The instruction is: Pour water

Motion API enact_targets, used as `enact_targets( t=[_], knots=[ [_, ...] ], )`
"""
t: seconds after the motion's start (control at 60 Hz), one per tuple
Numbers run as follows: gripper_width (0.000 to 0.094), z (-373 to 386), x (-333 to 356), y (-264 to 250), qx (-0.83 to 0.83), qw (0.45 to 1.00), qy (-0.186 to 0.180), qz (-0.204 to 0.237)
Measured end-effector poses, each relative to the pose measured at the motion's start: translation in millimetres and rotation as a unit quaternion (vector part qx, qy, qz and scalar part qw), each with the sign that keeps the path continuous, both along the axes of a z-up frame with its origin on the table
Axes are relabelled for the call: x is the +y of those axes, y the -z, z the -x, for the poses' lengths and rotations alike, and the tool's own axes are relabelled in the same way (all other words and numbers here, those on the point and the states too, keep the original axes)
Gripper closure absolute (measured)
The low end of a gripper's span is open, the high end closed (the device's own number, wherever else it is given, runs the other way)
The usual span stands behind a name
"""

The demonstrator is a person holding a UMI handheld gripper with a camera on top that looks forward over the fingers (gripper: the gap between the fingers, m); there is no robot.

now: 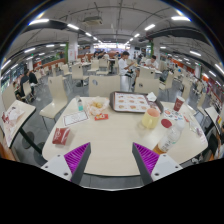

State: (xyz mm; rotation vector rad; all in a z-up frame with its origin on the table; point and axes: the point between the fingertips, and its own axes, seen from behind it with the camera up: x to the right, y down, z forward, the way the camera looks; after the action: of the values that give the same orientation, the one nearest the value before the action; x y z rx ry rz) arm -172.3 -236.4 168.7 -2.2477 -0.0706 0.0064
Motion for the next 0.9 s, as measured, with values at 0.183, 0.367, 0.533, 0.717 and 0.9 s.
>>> enact_targets(
  t=[0.183, 0.367, 0.533, 0.717, 0.9],
  knots=[
    [0.0088, -85, -28, 36, -0.018, 0.999, 0.041, 0.006],
    [0.0089, -167, -26, 61, -0.012, 0.996, 0.085, -0.011],
    [0.0088, -213, 15, 73, -0.010, 0.995, 0.086, -0.045],
    [0.0090, -227, 66, 80, -0.009, 0.995, 0.062, -0.080],
    [0.0342, -236, 102, 92, 0.001, 0.994, 0.049, -0.099]
  ],
)
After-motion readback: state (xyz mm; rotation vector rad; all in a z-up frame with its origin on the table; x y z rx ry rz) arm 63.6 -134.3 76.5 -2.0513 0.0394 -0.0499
